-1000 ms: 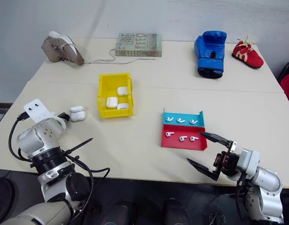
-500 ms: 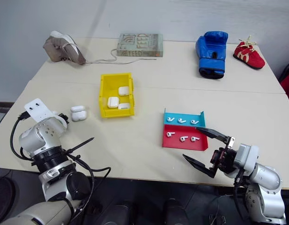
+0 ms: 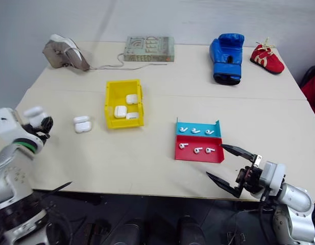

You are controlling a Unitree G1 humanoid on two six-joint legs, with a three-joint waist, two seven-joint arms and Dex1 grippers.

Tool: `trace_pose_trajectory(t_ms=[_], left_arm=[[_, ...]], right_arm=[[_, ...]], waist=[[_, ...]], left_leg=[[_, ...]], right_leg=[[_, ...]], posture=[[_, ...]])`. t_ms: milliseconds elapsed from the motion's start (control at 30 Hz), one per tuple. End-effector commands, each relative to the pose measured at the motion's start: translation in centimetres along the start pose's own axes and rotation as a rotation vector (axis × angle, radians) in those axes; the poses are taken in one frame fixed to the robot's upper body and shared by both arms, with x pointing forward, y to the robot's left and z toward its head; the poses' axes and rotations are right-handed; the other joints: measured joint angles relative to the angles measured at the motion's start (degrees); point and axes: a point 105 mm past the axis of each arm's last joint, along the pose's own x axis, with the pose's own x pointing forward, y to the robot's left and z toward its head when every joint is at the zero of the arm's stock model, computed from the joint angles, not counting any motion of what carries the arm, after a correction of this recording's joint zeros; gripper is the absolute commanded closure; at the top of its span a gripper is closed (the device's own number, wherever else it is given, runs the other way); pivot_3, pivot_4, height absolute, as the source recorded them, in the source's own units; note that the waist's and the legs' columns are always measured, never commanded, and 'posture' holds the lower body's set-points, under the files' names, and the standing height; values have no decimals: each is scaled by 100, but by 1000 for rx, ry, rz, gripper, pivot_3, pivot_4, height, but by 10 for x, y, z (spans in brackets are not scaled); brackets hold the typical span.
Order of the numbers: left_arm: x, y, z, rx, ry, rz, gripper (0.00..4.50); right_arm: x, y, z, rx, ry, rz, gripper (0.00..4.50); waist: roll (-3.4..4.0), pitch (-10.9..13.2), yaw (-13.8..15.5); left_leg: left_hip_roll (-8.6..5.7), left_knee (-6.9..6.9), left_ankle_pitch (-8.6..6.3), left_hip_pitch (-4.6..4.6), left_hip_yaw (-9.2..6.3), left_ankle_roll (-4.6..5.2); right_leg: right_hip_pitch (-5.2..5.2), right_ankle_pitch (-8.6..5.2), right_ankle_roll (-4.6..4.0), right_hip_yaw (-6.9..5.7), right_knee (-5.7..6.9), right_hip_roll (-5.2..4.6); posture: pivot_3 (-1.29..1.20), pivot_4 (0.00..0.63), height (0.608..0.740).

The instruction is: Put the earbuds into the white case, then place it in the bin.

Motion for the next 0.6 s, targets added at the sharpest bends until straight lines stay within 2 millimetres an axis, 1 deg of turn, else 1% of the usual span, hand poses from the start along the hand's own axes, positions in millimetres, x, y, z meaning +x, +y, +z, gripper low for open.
trace_pose_trajectory(t_ms=[33, 67, 167, 200, 233, 300, 367, 433, 467, 533, 567, 600], left_arm=[[-21, -84, 23, 140, -160, -639, 1716], [-27, -101, 23, 150, -185, -773, 1716], [-28, -132, 20, 96, -204, -993, 1716], [-31, -147, 18, 74, -208, -1089, 1716], [-34, -156, 16, 62, -214, -1155, 1716], [-39, -178, 8, -2, -202, -1294, 1716], [-47, -200, 2, -64, -253, -1435, 1716], [-52, -213, -6, -114, -305, -1503, 1716], [-52, -219, -10, -143, -306, -1522, 1716], [-53, -227, -15, -168, -379, -1545, 1716], [-54, -231, -18, -172, -389, -1556, 1716], [-54, -234, -21, -182, -399, -1558, 1716]], right_arm=[[-29, -7, 4, -36, 80, -20, 0], [-38, -8, 3, -32, 115, -26, 0], [-61, -8, 3, -20, 197, -55, 0], [-70, -9, 2, -12, 237, -71, 0], [-75, -9, 2, -7, 264, -82, 0], [-95, -5, -1, 12, 349, -116, 0], [-125, 2, -10, 48, 511, -161, 0], [-146, 2, -17, 79, 620, -245, 0], [-152, 2, -19, 80, 669, -275, 0], [-158, 2, -20, 82, 733, -306, 0], [-155, 1, -20, 80, 735, -311, 0], [-148, 0, -19, 81, 720, -306, 0]], waist=[[3, 2, 62], [4, 2, 76], [8, 3, 68], [9, 3, 54], [9, 2, 47], [16, -1, 20], [26, -7, 22], [25, -6, 39], [25, -6, 36], [31, -10, 0], [32, -11, -11], [32, -11, -28]], left_leg=[[0, -1, -1, 0, -1, 2], [0, -2, -3, 1, -6, 6], [0, -8, -7, 14, -9, 13], [0, -12, -8, 21, -9, 15], [0, -16, -7, 21, -8, 16], [1, -23, -7, 23, -3, 18], [0, -33, -6, 25, 0, 21], [-1, -35, -7, 24, 5, 25], [1, -35, -7, 21, 3, 25], [2, -34, -6, 24, 11, 27], [2, -34, -4, 26, 13, 28], [2, -34, -3, 27, 15, 28]], right_leg=[[5, -1, -1, 0, -6, -1], [14, -1, -2, -3, -15, -2], [46, -1, -3, -7, -51, -1], [54, -1, -3, -7, -59, -1], [56, -1, -2, -6, -63, 1], [56, -1, -1, -3, -66, 3], [57, 0, 0, -2, -70, 4], [58, 1, 1, -1, -76, 5], [58, 1, 1, -2, -81, 10], [58, 1, 1, 7, -81, 12], [61, 1, 1, 10, -82, 12], [61, 0, 1, 11, -82, 13]], posture=[[0, 150, 740], [0, 150, 740], [0, 150, 740], [0, 150, 740], [0, 150, 740], [0, 150, 740], [0, 150, 740], [0, 150, 740], [0, 150, 740], [0, 150, 740], [0, 150, 740], [0, 150, 740]])
